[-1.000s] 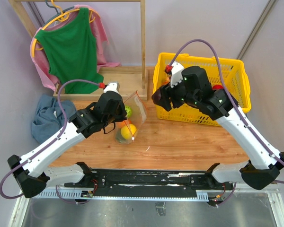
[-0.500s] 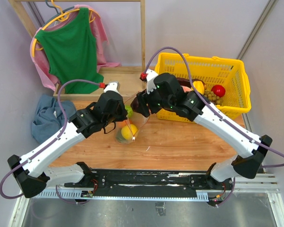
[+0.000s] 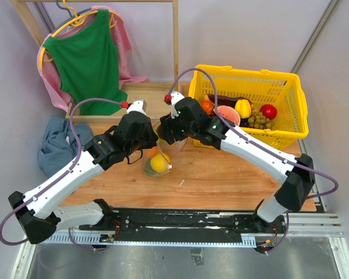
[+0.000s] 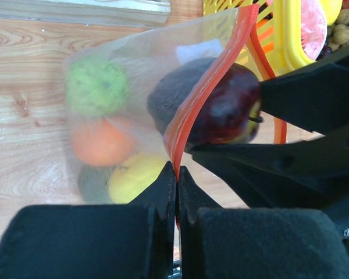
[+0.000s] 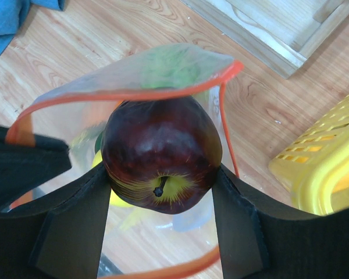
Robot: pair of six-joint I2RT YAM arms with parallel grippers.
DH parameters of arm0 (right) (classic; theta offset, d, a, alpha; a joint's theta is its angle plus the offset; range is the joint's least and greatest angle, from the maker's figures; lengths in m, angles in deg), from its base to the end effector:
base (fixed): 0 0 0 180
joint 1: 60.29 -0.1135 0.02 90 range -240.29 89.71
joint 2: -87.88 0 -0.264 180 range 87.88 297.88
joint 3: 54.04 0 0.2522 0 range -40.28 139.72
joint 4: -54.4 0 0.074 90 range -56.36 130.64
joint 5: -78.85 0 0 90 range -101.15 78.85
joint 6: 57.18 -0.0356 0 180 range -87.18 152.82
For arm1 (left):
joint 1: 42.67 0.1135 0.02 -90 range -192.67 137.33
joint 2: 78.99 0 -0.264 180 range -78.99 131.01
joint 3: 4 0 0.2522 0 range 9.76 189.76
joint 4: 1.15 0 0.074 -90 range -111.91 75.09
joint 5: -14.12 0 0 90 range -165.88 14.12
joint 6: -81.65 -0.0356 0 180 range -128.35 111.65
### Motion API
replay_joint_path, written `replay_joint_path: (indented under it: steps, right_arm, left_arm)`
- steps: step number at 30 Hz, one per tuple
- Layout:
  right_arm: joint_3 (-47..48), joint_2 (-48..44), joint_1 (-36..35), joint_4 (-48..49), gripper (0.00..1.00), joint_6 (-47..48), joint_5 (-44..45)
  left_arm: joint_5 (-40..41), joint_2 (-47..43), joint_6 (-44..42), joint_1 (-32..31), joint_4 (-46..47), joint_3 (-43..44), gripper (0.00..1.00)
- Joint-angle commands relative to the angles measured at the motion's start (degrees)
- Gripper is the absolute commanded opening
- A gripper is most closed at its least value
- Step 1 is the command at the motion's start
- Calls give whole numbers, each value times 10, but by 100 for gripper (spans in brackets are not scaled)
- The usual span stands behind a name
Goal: Place the food in the zip-top bag and seal the zipper
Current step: Place the fake fruit in the zipper food storage bag, then pick up the fake vegetable from the bin.
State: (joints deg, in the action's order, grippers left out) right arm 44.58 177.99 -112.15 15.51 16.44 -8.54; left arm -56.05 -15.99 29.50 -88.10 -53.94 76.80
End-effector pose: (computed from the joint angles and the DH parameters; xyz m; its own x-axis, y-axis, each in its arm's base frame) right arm 0.2264 0.2856 0.3594 -0.5144 -0.1989 -0.8342 -0.6424 0.7337 0.2212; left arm 0.1688 -0.1542 0.3642 -0.6093 -0.2040 -0.7663 0.1282 0.9283 -0.3491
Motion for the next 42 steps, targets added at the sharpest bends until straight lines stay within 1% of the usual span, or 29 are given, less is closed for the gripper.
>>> replay_joint_path:
  steps: [1,6,11,16,23,28,32,36,42]
  right_arm:
    - [-14,6,-10,52,70,-9,19]
    - [-19,2,-10,61,81,-2,19]
    - [-26,-17,-9,61,86,15,7]
    - [-23,-47,-8,35,87,41,18]
    - [20,-83,7,-53,87,96,44]
    - [72,-79,49,-127,87,113,51]
    - [89,-72,106,-163,87,110,45]
    - [97,-58,173,-181,87,94,19]
    - [80,-18,257,-185,87,48,-29]
  left_arm:
    - [-1,-15,10,5,27,-7,0]
    - [4,-18,13,5,27,-12,0]
    - [13,-18,14,5,25,-15,0]
    - [26,-23,16,5,17,-15,0]
    - [41,-31,17,8,10,-19,0]
    - [37,-31,13,9,12,-21,0]
    - [36,-33,11,10,13,-23,0]
    - [32,-32,8,10,15,-24,0]
    - [29,-31,4,9,18,-26,0]
